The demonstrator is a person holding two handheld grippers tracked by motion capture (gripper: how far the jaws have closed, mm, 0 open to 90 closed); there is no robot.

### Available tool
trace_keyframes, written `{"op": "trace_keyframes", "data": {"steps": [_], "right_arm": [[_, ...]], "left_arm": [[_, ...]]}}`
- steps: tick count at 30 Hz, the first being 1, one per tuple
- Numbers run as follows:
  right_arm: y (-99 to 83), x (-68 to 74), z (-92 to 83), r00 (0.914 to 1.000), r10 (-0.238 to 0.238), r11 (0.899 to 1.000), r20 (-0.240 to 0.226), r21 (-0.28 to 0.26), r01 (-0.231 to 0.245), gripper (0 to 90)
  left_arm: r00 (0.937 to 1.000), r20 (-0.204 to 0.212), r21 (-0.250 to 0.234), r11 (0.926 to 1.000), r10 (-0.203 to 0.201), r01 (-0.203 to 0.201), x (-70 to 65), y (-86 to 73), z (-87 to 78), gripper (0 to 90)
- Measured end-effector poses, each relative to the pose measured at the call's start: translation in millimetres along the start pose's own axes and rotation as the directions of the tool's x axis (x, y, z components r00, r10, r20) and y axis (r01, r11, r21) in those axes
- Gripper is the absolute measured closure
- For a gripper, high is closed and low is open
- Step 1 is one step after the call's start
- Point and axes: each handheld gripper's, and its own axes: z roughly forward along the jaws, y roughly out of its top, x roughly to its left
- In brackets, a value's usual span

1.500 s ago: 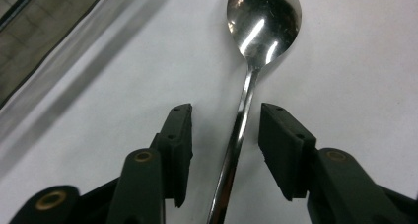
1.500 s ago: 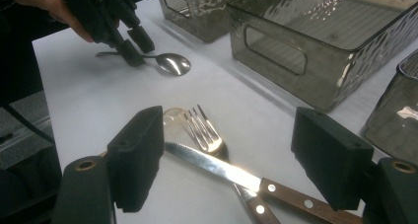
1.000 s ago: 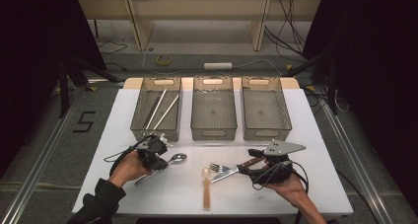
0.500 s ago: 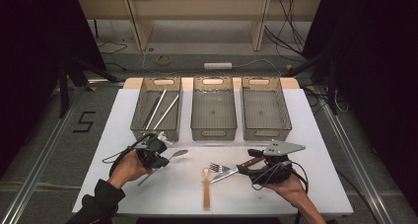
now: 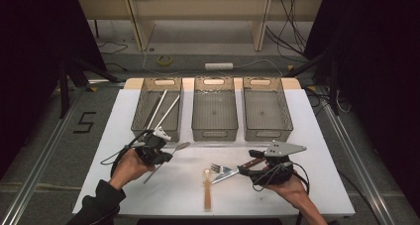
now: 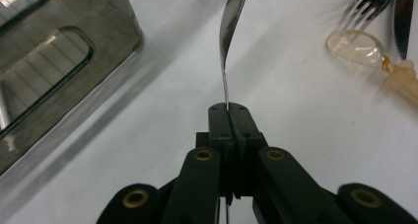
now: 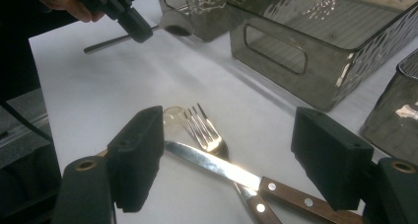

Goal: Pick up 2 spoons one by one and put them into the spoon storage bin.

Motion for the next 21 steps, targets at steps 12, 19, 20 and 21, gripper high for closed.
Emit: {"op": "trace_keyframes", "data": {"steps": [12, 19, 20, 21], "right_arm": [[0.0, -0.1, 0.0, 1.0000, 0.002, 1.000, 0.002, -0.003, -0.002, 29.6], [-0.1, -0.6, 0.3, 1.0000, 0.006, 1.000, 0.001, 0.001, -0.006, 29.6], [-0.1, -0.7, 0.5, 1.0000, 0.006, 1.000, 0.003, -0.001, -0.006, 29.6], [0.0, -0.7, 0.5, 1.0000, 0.006, 1.000, 0.003, -0.001, -0.006, 29.6]], "left_arm": [[0.9990, 0.000, -0.092, 0.9948, -0.044, 0.044, 0.0, 7.4, -10.1, 89.4], [0.9978, -0.007, -0.151, 0.9865, -0.065, 0.064, 4.4, 16.4, -14.2, 89.4], [0.9975, -0.005, -0.156, 0.9854, -0.070, 0.069, 5.4, 18.2, -13.7, 89.4], [0.9974, -0.001, -0.162, 0.9843, -0.072, 0.071, 6.4, 20.0, -13.0, 89.3]]}}
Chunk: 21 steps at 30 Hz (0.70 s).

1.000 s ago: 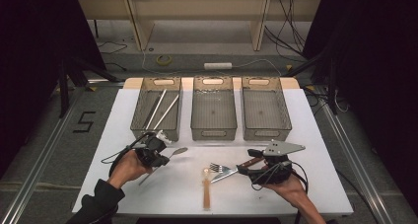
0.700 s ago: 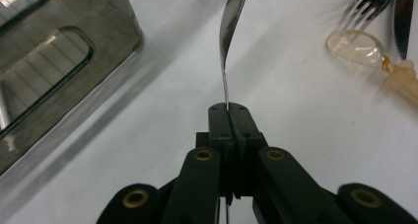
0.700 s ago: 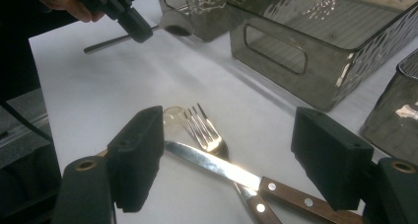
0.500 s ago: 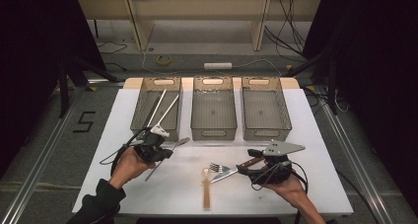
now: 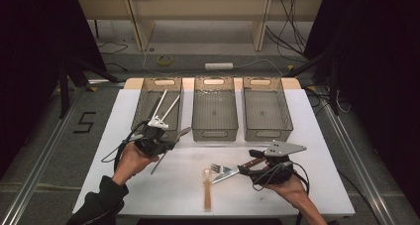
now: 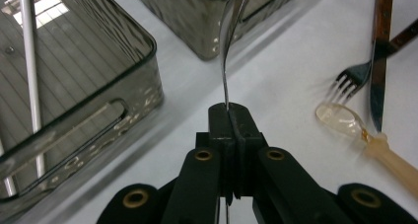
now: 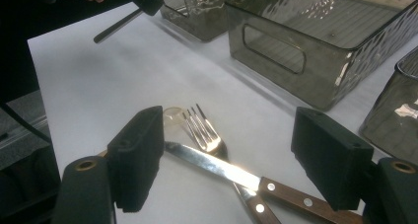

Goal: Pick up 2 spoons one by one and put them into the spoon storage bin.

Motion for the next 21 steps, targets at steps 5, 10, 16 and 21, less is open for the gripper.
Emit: {"op": "trace_keyframes", "data": {"steps": [5, 10, 16, 21], "right_arm": [[0.0, -0.3, 0.2, 1.0000, 0.002, 1.000, -0.001, 0.001, -0.002, 29.6], [0.0, -0.4, 0.0, 1.0000, 0.005, 1.000, 0.000, -0.002, -0.005, 29.6], [0.1, -0.4, 0.2, 1.0000, 0.002, 1.000, 0.000, -0.002, -0.002, 29.6], [0.1, -0.5, 0.3, 1.0000, 0.002, 1.000, -0.001, -0.002, -0.002, 29.6]], "left_arm": [[0.9998, 0.004, -0.028, 0.9994, -0.021, 0.021, 1.8, 8.0, 2.9, 89.3], [0.9993, -0.001, -0.059, 0.9976, -0.037, 0.037, 4.2, 15.6, 1.2, 89.4], [0.9983, -0.004, -0.083, 0.9949, -0.058, 0.057, 9.1, 20.5, 2.1, 89.4], [0.9982, -0.006, -0.107, 0.9926, -0.060, 0.059, 8.0, 28.5, 2.5, 89.4]]}}
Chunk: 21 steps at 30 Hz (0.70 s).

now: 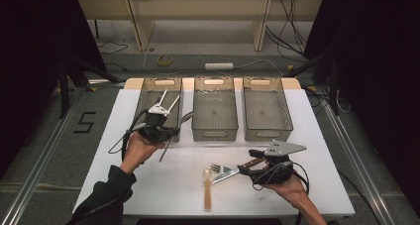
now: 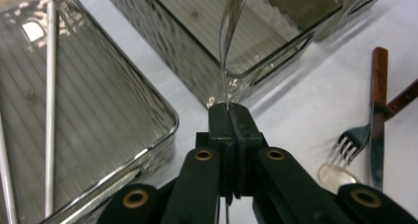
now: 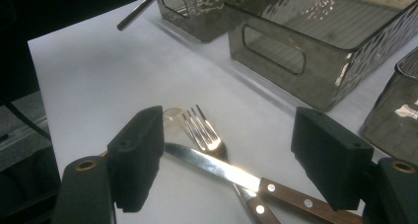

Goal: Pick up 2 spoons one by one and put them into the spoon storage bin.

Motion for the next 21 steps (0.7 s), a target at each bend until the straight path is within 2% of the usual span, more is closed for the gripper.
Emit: {"op": "trace_keyframes", "data": {"steps": [3, 6, 9, 11, 14, 16, 21], "right_arm": [[0.2, -0.6, 0.0, 1.0000, 0.002, 1.000, 0.000, -0.004, -0.002, 29.6], [0.1, -0.8, -0.3, 1.0000, 0.002, 1.000, 0.001, -0.004, -0.002, 29.6], [0.3, -0.9, 0.2, 1.0000, 0.003, 1.000, -0.002, -0.004, -0.003, 29.6], [0.0, -0.5, 0.1, 1.0000, 0.001, 1.000, -0.001, -0.002, -0.001, 29.6], [0.4, -1.0, -0.4, 1.0000, 0.004, 1.000, -0.001, -0.006, -0.004, 29.6], [0.1, -0.9, -0.3, 1.0000, 0.004, 1.000, -0.002, -0.002, -0.004, 29.6], [0.1, -0.4, -0.2, 1.0000, 0.004, 1.000, -0.003, 0.000, -0.004, 29.6]], "left_arm": [[1.0000, 0.004, -0.008, 1.0000, 0.001, -0.001, -1.4, 6.3, 1.5, 89.3], [0.9996, 0.010, -0.041, 0.9989, -0.025, 0.025, -0.5, 11.4, 3.9, 89.3], [0.9998, 0.001, -0.041, 0.9990, -0.019, 0.020, -1.1, 17.8, 6.7, 89.3], [0.9994, 0.011, -0.058, 0.9978, -0.032, 0.033, -0.8, 22.9, 7.1, 89.4], [0.9996, 0.009, -0.061, 0.9977, -0.027, 0.028, -0.6, 31.5, 7.4, 89.4], [0.9988, 0.019, -0.076, 0.9961, -0.044, 0.045, 1.0, 37.3, 7.5, 89.3], [0.9987, 0.004, -0.092, 0.9944, -0.052, 0.052, 2.0, 48.2, 9.0, 89.3]]}}
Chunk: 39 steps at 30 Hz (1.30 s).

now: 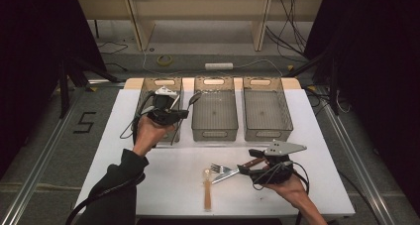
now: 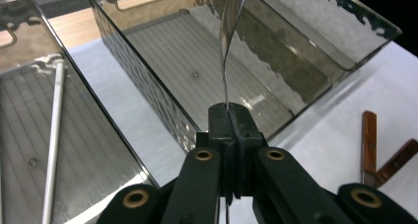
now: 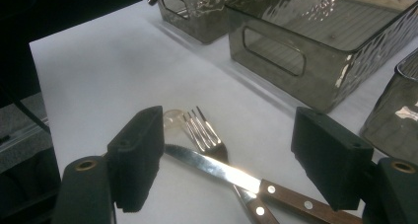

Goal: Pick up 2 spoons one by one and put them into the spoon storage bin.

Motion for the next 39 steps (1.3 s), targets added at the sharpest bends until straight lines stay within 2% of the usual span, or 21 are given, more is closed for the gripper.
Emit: {"op": "trace_keyframes", "data": {"steps": [2, 7, 10, 11, 14, 15, 22, 27, 35, 39], "right_arm": [[-0.2, -0.5, 0.3, 1.0000, -0.001, 1.000, 0.000, -0.001, 0.001, 29.6], [0.2, 0.0, 0.5, 1.0000, -0.002, 1.000, -0.001, 0.001, 0.002, 29.6], [0.8, -0.4, 0.6, 1.0000, 0.000, 1.000, -0.003, -0.007, 0.000, 29.6], [0.7, -0.5, 0.5, 1.0000, -0.001, 1.000, -0.003, -0.007, 0.001, 29.6], [0.5, -0.1, -0.2, 1.0000, -0.003, 1.000, -0.006, -0.005, 0.003, 29.6], [0.7, -0.3, -0.1, 1.0000, -0.006, 1.000, -0.006, -0.007, 0.006, 29.6], [0.6, -0.2, 0.3, 1.0000, -0.005, 1.000, -0.006, -0.003, 0.005, 29.6], [0.9, 0.1, 0.7, 0.9999, -0.007, 1.000, -0.008, -0.006, 0.007, 29.6], [0.5, -0.5, 0.4, 0.9999, -0.009, 1.000, -0.008, -0.004, 0.009, 29.6], [0.4, -1.2, 0.3, 0.9999, -0.008, 1.000, -0.009, -0.007, 0.008, 29.6]], "left_arm": [[0.9999, 0.010, -0.008, 0.9999, -0.012, 0.012, -0.2, 3.5, 2.3, 89.3], [0.9999, 0.009, -0.008, 0.9999, -0.006, 0.006, -4.7, 13.0, 11.4, 89.4], [0.9995, 0.029, -0.014, 0.9998, -0.015, 0.015, -8.4, 18.7, 17.1, 89.3], [0.9996, 0.027, -0.013, 0.9999, -0.003, 0.004, -9.9, 20.3, 19.0, 89.4], [0.9994, 0.031, -0.017, 0.9998, -0.012, 0.013, -12.7, 24.6, 22.9, 89.4], [0.9996, 0.029, -0.015, 0.9999, -0.004, 0.004, -12.8, 26.2, 23.9, 89.4], [0.9993, 0.031, -0.028, 0.9994, -0.022, 0.023, -14.9, 34.7, 34.3, 89.3], [0.9995, 0.029, -0.024, 0.9996, -0.013, 0.014, -15.4, 43.5, 41.1, 89.3], [0.9995, 0.011, -0.026, 0.9992, -0.030, 0.030, -13.3, 53.3, 55.2, 89.3], [0.9997, -0.004, -0.022, 0.9994, -0.026, 0.026, -12.2, 57.4, 59.6, 89.3]]}}
